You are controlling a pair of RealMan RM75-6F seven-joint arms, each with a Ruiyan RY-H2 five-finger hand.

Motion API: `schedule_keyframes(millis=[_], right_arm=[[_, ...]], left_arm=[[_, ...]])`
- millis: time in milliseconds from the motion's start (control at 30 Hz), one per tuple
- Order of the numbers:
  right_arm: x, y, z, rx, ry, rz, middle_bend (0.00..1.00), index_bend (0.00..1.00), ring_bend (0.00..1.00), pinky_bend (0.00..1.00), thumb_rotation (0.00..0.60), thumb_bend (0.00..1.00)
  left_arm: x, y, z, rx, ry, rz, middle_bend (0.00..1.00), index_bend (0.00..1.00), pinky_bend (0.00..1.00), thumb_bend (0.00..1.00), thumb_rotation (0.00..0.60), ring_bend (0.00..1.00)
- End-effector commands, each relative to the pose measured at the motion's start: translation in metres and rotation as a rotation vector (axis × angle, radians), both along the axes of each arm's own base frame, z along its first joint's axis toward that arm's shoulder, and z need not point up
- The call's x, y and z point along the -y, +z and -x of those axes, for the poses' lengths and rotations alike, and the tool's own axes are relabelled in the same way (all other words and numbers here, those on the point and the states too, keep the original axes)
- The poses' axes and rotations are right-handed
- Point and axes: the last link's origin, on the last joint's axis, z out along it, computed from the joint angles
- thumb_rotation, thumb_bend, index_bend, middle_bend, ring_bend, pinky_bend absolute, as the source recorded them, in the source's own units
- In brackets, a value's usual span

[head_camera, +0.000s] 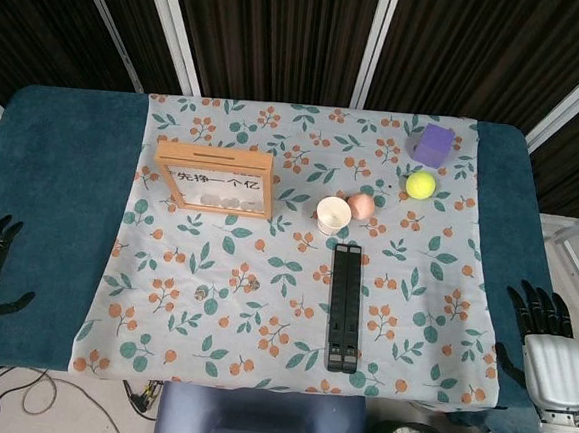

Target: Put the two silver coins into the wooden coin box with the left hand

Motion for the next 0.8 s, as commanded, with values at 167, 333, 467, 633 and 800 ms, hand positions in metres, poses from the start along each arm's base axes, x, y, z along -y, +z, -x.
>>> schedule_keyframes(millis=[167,333,467,633,800], right_arm=[[0.0,0.0,0.0,-0.001,-0.003,-0.002,0.05,0.1,0.03,0.0,0.6,0.41],[0.0,-0.001,0.0,-0.002,-0.009,-0.004,0.05,0.1,0.03,0.0,0.6,0.41],[-0.002,-0.002,-0.001,-0.008,-0.007,-0.005,0.05,0.1,0.03,0.0,0.6,0.41],[-0.003,-0.001,-0.001,-0.01,-0.009,0.002,0.05,0.1,0.03,0.0,0.6,0.41],[-0.004,-0.001,-0.001,0.002,-0.017,-0.002,0.05,0.1,0.03,0.0,0.6,0.41]], left_arm=[[-0.001,0.0,0.001,-0.003,0.005,-0.004,0.0,0.05,0.0,0.1,0.6,0.0],[-0.001,0.0,0.0,0.001,0.003,0.002,0.0,0.05,0.0,0.08,0.6,0.0],[-0.001,-0.001,0.001,0.009,0.008,0.009,0.0,0.06,0.0,0.07,0.6,0.0],[-0.004,-0.005,-0.002,0.027,-0.001,0.034,0.0,0.05,0.0,0.06,0.6,0.0],[-0.015,-0.016,-0.02,0.017,-0.073,0.144,0.0,0.06,0.0,0.06,0.6,0.0]])
